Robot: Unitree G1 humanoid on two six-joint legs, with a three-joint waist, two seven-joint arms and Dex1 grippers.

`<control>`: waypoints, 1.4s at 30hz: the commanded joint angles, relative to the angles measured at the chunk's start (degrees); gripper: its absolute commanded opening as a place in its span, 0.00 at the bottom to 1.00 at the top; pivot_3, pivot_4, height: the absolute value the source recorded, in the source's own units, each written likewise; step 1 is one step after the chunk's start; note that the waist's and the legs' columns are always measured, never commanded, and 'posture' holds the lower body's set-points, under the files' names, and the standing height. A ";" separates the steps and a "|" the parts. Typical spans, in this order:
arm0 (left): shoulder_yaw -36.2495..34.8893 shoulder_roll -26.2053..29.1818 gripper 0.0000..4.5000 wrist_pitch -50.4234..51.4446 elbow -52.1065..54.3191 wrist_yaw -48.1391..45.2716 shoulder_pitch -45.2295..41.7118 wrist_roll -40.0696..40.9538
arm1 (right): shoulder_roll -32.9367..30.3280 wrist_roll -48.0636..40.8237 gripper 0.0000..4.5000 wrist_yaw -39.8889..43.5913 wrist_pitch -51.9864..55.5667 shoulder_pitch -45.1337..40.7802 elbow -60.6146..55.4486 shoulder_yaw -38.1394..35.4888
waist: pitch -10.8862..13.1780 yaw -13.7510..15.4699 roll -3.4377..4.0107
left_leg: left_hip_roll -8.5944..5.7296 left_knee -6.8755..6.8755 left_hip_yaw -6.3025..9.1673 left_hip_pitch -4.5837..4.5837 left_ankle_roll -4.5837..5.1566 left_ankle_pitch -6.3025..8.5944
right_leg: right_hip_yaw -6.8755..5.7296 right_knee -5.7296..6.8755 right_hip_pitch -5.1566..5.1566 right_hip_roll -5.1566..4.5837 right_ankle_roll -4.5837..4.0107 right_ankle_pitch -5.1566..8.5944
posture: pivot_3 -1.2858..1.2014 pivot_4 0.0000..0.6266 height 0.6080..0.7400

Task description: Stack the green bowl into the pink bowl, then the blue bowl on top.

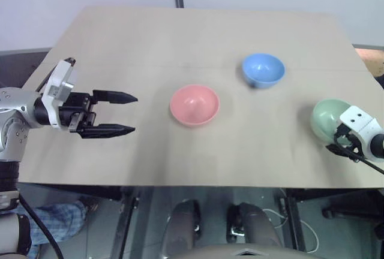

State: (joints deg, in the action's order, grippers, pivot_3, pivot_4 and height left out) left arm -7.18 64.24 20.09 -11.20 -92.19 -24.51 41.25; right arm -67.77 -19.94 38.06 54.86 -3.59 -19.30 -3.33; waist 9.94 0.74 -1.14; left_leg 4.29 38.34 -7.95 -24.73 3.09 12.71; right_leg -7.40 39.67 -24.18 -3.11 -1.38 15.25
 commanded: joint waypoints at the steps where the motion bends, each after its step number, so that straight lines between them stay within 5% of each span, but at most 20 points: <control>1: 0.18 1.68 1.00 -1.49 0.03 -0.31 -0.85 1.33 | -0.56 1.55 0.37 0.90 -0.92 -0.72 -0.87 -0.96 | 0.00 0.01 0.00 | 0.00 0.00 0.00 0.00 0.00 0.00 | 0.00 0.00 0.00 0.00 0.00 0.00 | 0.52 0.24 1.00; 4: 0.42 1.99 1.00 -2.00 -0.01 -0.31 -0.34 1.49 | -0.80 2.11 0.09 1.92 -1.41 -1.67 -1.23 -0.41 | 0.00 -0.01 0.00 | 0.00 0.00 -0.01 -0.01 0.00 0.00 | 0.00 0.00 -0.01 0.00 0.00 0.00 | 0.52 0.24 1.00; 6: 0.42 2.02 1.00 -1.98 -0.10 -0.31 -0.28 1.55 | -0.92 2.74 0.00 2.70 -1.76 -3.19 -1.67 0.81 | 0.00 -0.08 0.00 | 0.00 0.00 -0.02 0.00 0.00 0.00 | 0.01 0.00 -0.02 0.01 0.00 0.00 | 0.52 0.24 1.00; 15: 0.71 2.02 1.00 -2.51 -0.15 -0.31 0.11 1.41 | 5.48 5.99 0.00 5.69 0.76 -27.05 -8.40 15.80 | 0.07 -1.10 0.10 | 0.03 -0.02 -0.15 -0.07 -0.01 -0.01 | 0.16 0.09 -0.22 0.04 0.00 0.00 | 0.52 0.24 1.00; 23: 2.74 2.47 1.00 -3.86 -0.94 -0.31 -0.55 0.87 | 24.67 9.89 0.00 8.38 1.90 -49.79 -11.49 34.46 | 0.08 -1.76 0.09 | 0.05 -0.05 -0.38 -0.24 -0.25 -0.15 | 0.39 0.23 -0.57 0.10 -0.01 -0.01 | 0.52 0.24 1.00; 36: 3.20 2.92 1.00 -4.07 -0.93 -0.31 0.10 1.03 | 41.08 20.27 0.00 7.01 -4.32 -56.49 2.02 46.70 | 0.00 -1.71 -0.04 | 0.02 0.06 -0.39 -0.32 -0.25 -0.16 | 0.33 0.28 -0.58 0.08 -0.03 -0.04 | 0.52 0.24 1.00; 42: 3.17 2.96 1.00 -4.10 -1.04 -0.31 0.19 0.92 | 45.25 23.53 0.55 7.05 -6.73 -56.87 5.49 46.33 | 0.00 -1.85 -0.05 | 0.03 0.06 -0.41 -0.31 -0.27 -0.17 | 0.36 0.27 -0.58 0.09 -0.08 -0.08 | 0.52 0.24 1.00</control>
State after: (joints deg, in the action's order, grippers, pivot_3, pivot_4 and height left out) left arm -3.51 65.71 16.51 -12.94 -92.26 -24.30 41.82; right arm -23.15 2.35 45.38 49.34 -58.65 -13.09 44.53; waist 9.94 -1.11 -1.19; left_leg 4.32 38.40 -8.36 -25.05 2.83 12.55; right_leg -7.04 39.94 -24.75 -3.03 -1.45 15.18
